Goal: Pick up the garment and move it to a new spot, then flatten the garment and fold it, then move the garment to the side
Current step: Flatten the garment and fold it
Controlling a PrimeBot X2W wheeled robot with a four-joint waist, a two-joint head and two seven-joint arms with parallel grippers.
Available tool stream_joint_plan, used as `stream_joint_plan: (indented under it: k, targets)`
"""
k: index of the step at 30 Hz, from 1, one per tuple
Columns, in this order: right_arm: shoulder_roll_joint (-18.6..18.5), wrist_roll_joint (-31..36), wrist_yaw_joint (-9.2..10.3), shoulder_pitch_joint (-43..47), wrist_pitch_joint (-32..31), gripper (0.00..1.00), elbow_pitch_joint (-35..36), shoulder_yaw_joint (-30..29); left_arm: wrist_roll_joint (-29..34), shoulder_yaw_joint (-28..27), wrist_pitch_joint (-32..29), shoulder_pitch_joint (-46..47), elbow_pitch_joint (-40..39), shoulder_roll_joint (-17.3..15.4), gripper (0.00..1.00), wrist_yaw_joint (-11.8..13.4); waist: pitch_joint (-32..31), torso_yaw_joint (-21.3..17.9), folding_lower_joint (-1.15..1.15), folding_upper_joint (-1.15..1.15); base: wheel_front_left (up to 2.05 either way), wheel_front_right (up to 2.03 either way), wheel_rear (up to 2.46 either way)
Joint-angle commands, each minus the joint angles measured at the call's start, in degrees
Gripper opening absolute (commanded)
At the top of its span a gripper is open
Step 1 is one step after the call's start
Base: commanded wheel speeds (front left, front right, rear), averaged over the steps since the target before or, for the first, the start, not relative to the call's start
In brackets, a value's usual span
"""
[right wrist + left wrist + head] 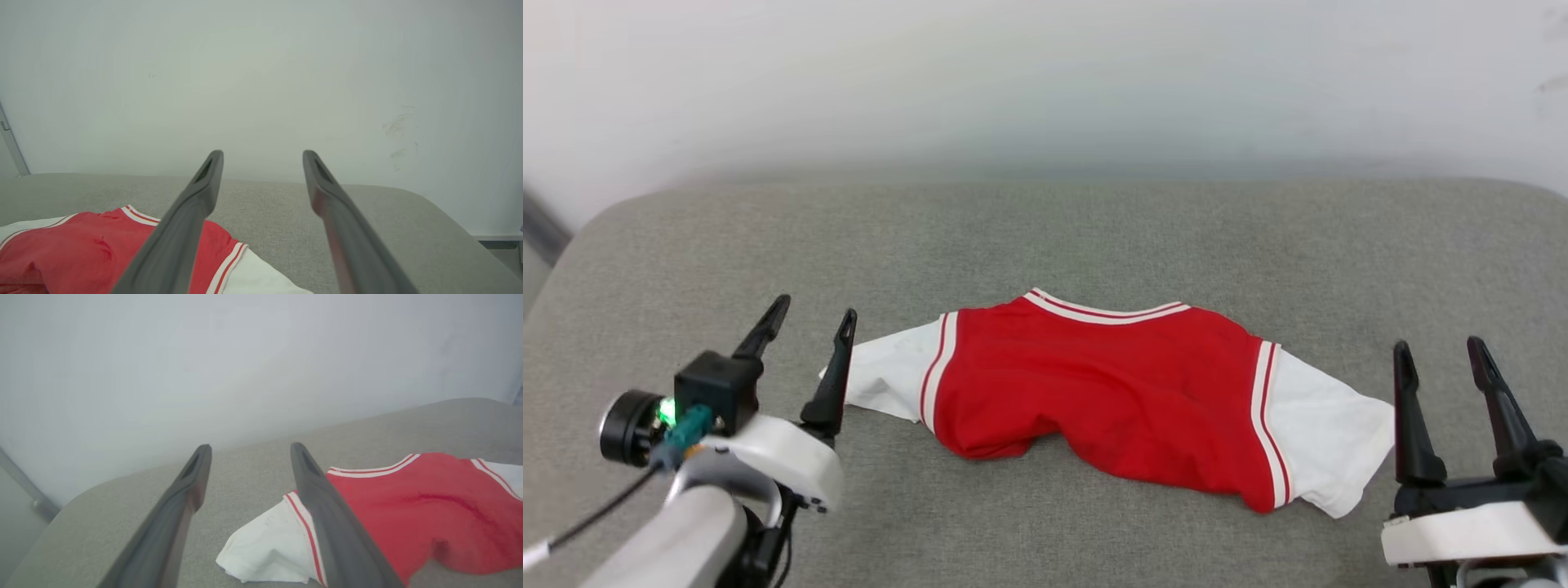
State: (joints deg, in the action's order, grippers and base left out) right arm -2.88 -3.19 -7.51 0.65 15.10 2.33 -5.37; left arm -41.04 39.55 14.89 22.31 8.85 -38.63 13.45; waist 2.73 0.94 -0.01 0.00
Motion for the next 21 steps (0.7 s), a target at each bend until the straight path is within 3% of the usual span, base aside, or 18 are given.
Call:
stream_joint_plan:
  k: [1, 7, 13, 16, 21]
  targets:
    - [0.0, -1.0, 0.04, 1.0, 0.1, 1.00, -0.8, -0.3, 0.9, -1.0, 0.3, -1.7, -1.7, 0.5, 1.00, 0.9, -0.5, 0.5, 0.01, 0.00, 0.00, 0.00, 0.00]
    - [0.0, -2.3, 0.04, 1.7, -1.8, 1.00, -1.6, 0.4, 7.5, -7.7, 0.3, -11.2, -11.4, 3.3, 1.00, 4.6, -0.9, 1.8, 0.01, 0.00, 0.00, 0.00, 0.00]
    - [-0.6, -1.3, 0.03, 1.2, -8.9, 1.00, 1.4, 0.2, 11.6, -11.0, 0.3, -17.3, -15.2, 6.0, 1.00, 4.3, 0.0, 3.1, 0.01, 0.00, 0.00, 0.00, 0.00]
    - [-4.7, -2.4, 0.04, -0.2, -18.0, 1.00, 3.6, 1.1, 12.8, -11.9, 0.3, -18.3, -15.7, 6.9, 1.00, 3.5, 1.1, 4.2, 0.01, 0.00, 0.00, 0.00, 0.00]
    - [-13.8, -9.4, 0.05, -2.5, -44.3, 1.00, 5.3, 3.1, 14.4, -13.2, 0.3, -17.8, -15.9, 7.4, 1.00, 2.3, 3.2, 5.7, 0.01, 0.00, 0.00, 0.00, 0.00]
